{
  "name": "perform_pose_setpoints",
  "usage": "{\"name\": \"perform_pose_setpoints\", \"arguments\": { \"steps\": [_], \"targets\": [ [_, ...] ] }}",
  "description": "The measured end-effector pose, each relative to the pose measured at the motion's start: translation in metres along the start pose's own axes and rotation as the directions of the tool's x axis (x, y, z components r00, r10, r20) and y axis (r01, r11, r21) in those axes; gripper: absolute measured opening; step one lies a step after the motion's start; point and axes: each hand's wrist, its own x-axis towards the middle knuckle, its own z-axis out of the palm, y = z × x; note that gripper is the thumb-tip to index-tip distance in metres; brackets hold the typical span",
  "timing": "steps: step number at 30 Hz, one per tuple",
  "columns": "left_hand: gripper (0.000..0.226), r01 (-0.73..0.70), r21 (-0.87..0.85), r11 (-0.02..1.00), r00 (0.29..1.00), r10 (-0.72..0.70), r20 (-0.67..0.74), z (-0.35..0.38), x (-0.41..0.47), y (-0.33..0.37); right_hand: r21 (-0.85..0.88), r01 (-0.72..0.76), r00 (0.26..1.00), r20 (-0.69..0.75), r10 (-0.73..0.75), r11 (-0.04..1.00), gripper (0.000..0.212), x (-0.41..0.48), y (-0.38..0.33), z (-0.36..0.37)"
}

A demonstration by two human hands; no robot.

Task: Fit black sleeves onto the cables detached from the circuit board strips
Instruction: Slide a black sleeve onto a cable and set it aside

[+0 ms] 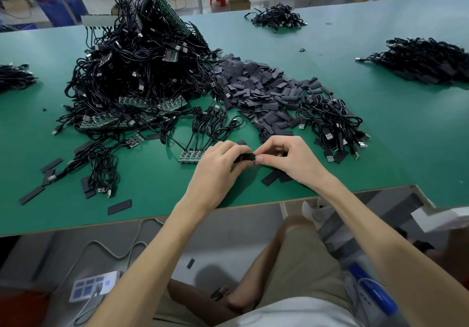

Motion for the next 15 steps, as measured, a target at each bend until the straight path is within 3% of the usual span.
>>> {"name": "perform_pose_setpoints", "arguments": {
  "steps": [4,8,11,15],
  "targets": [
    [0.031,0.143,-0.161,0.977,0.990,-0.140,0.027,-0.004,0.003,-0.002,0.058,-0.005,0.998,-0.066,0.009,0.998,0.008,0.001,-0.001,-0.001],
    [0.025,0.319,-0.434,0.842,0.945,-0.316,0.083,-0.010,0.006,-0.006,0.107,-0.021,0.995,-0.098,0.032,0.994,0.010,0.001,-0.002,-0.002],
    [0.024,0.347,-0.536,0.770,0.934,-0.334,0.125,-0.013,0.006,-0.006,0.093,-0.021,0.995,-0.100,0.030,0.995,0.009,0.001,-0.002,-0.001],
    [0.019,0.349,-0.564,0.748,0.932,-0.342,0.122,-0.012,0.006,-0.007,0.082,-0.024,0.995,-0.093,0.032,0.996,0.009,0.001,-0.002,-0.001]
  ]
}}
